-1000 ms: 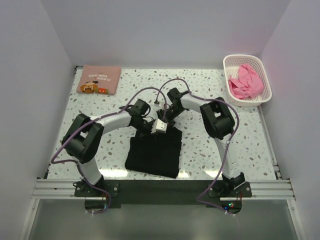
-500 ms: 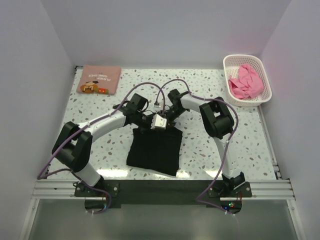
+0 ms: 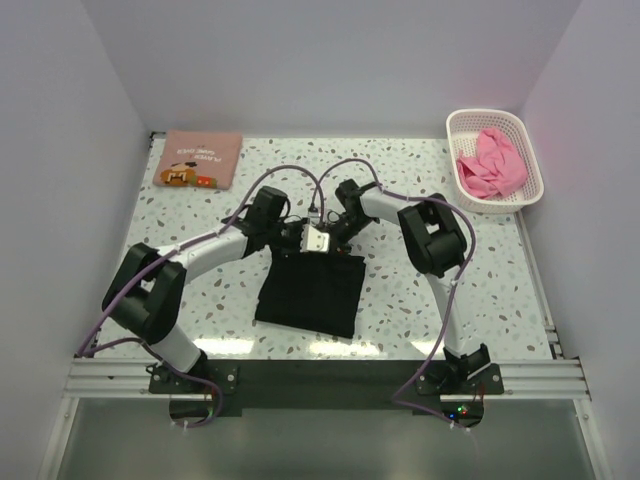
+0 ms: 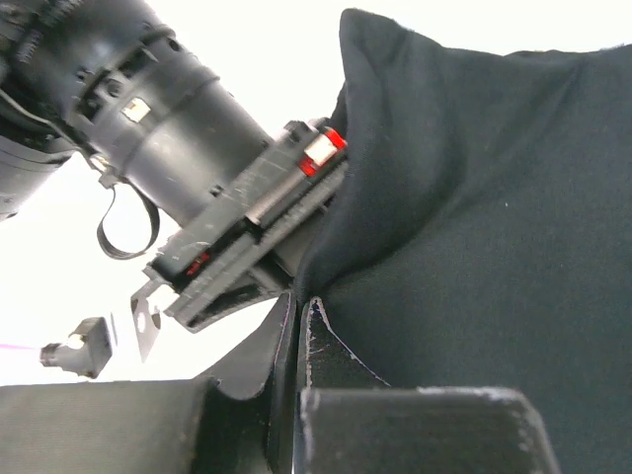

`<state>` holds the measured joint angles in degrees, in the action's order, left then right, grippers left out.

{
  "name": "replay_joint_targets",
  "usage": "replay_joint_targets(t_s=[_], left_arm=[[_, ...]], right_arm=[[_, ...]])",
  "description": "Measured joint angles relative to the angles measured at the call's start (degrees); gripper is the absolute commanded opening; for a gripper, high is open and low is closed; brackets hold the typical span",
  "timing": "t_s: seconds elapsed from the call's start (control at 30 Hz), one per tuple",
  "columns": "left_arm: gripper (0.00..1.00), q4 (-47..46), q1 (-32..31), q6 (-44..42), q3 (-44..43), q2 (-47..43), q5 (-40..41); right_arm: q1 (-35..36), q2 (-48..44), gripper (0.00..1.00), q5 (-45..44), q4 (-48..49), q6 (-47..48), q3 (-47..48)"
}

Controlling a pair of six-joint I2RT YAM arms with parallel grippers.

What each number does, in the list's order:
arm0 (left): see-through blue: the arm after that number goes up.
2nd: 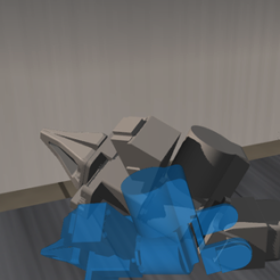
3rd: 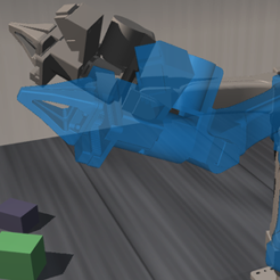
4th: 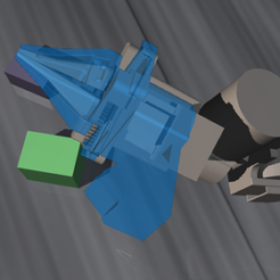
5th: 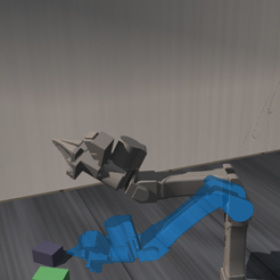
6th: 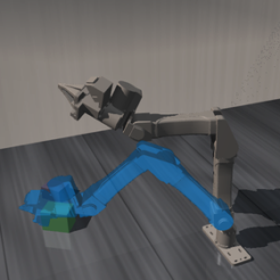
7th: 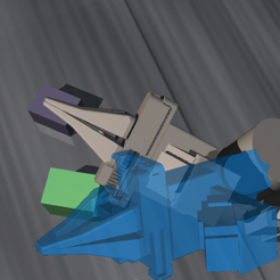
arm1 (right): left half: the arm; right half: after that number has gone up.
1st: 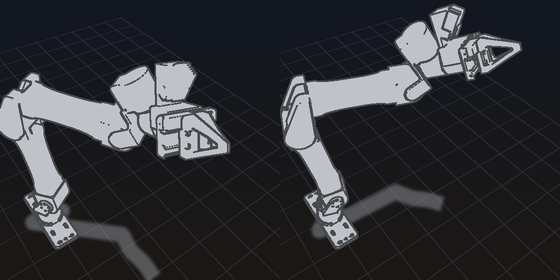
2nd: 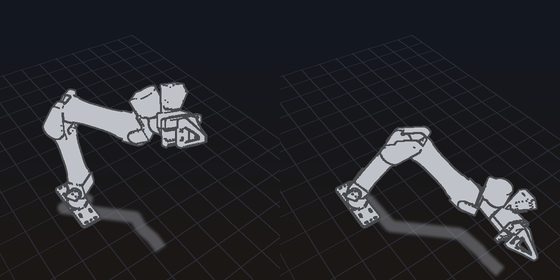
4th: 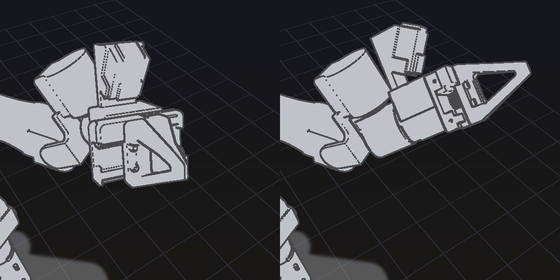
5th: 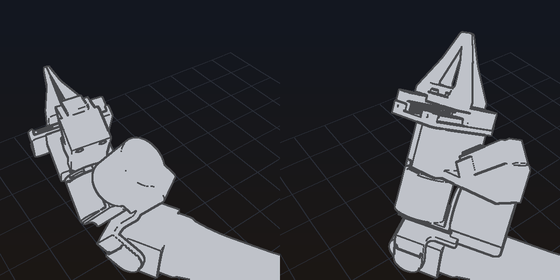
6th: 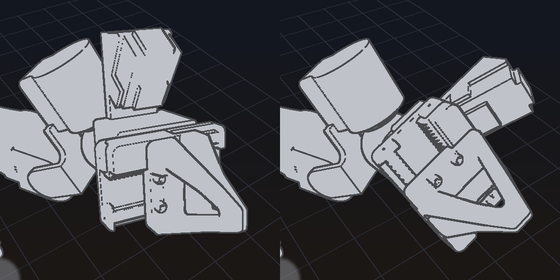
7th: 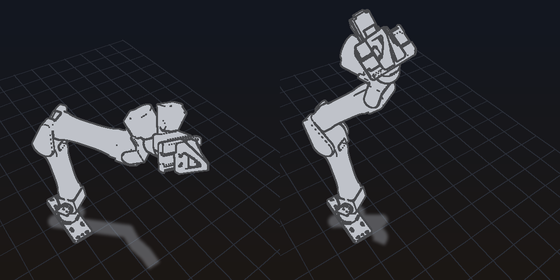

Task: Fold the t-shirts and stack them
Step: Fold the tshirt

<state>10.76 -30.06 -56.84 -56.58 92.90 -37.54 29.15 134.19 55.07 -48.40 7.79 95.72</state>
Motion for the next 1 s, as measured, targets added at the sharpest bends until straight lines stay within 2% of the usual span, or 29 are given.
replay_joint_targets(t_s=[0.1,0.17,0.23,0.3,0.4,0.57,0.73,0.8,0.93,1.0], left_arm=[[0.00,-3.0,0.0,-1.0,2.7,-0.5,0.3],[0.04,-4.2,0.0,-1.5,3.6,-0.8,0.3],[0.20,-5.8,0.0,-2.4,4.5,-1.1,0.4],[0.31,-7.5,0.0,-2.8,5.4,-1.3,0.8],[0.38,-9.5,0.0,-3.0,6.4,-1.7,1.8],[0.41,-8.3,0.8,-2.6,6.6,-5.2,1.6],[0.43,0.4,4.6,-0.8,3.5,-10.1,-1.8],[0.44,5.7,7.0,-0.6,0.2,-9.8,-2.9],[0.45,16.1,12.6,1.2,-8.4,-5.1,-5.5],[0.46,21.9,15.3,1.8,-14.4,0.2,-7.1]], right_arm=[[-0.2,0.4,0.31,0.0,-1.4,0.5,0.9],[-0.3,0.5,0.33,-0.5,-2.7,1.3,1.8],[-0.3,0.5,0.37,-1.9,-4.3,2.1,3.1],[-0.3,0.5,0.40,-3.7,-6.2,3.3,4.7],[-0.3,0.4,0.42,-7.1,-9.2,5.2,7.0],[-0.4,0.4,0.47,-14.4,-16.9,9.9,13.6],[-1.1,0.4,0.52,-20.5,-23.9,15.4,25.0],[-1.5,0.4,0.57,-22.5,-24.8,16.9,27.6],[-3.8,0.0,0.68,-24.5,-26.2,19.5,29.0],[-5.6,-0.8,0.68,-24.6,-26.2,20.8,27.7]])
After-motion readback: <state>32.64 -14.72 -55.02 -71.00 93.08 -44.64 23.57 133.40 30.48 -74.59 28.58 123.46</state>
